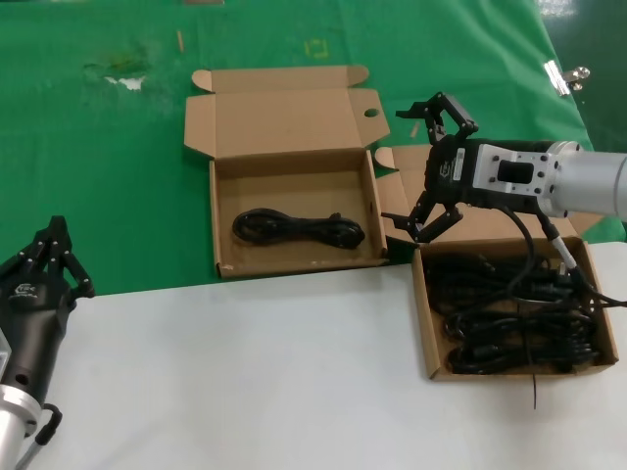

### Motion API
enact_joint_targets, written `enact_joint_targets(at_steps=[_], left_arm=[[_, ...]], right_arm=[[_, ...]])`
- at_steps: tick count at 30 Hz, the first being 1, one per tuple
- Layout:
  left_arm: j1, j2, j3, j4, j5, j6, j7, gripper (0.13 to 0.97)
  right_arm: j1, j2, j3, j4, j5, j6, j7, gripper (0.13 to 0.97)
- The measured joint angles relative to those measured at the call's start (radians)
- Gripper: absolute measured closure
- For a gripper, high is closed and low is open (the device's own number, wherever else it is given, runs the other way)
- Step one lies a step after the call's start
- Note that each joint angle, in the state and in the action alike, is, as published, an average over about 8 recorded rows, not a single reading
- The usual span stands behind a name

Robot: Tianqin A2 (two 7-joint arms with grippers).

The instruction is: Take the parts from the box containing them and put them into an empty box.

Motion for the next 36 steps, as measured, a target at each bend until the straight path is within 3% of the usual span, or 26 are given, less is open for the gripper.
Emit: enact_joint_targets(at_steps=[21, 30, 36], left_arm=[[0.0, 0.0, 0.0, 0.0, 0.0, 0.0, 0.0, 0.839], [0.0, 0.0, 0.0, 0.0, 0.0, 0.0, 0.0, 0.68], [0.0, 0.0, 0.0, 0.0, 0.0, 0.0, 0.0, 0.518]], right_arm=[[-0.182, -0.045, 0.08, 0.125, 0.069, 0.187, 0.079, 0.129], [-0.283, -0.07, 0.125, 0.195, 0.107, 0.291, 0.124, 0.129], [-0.351, -0.087, 0.155, 0.241, 0.133, 0.36, 0.153, 0.129]])
